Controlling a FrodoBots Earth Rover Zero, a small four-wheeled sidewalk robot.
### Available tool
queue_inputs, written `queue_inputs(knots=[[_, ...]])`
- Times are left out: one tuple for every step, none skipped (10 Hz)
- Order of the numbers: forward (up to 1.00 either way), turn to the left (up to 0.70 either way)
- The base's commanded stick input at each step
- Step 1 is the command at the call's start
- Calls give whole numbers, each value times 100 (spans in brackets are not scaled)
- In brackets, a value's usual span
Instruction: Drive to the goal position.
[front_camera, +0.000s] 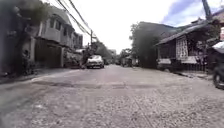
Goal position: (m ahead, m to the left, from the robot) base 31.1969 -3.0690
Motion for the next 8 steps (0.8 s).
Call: queue_inputs(knots=[[100,14],[100,14],[100,12],[100,0],[100,0],[100,0],[100,0],[100,0]])
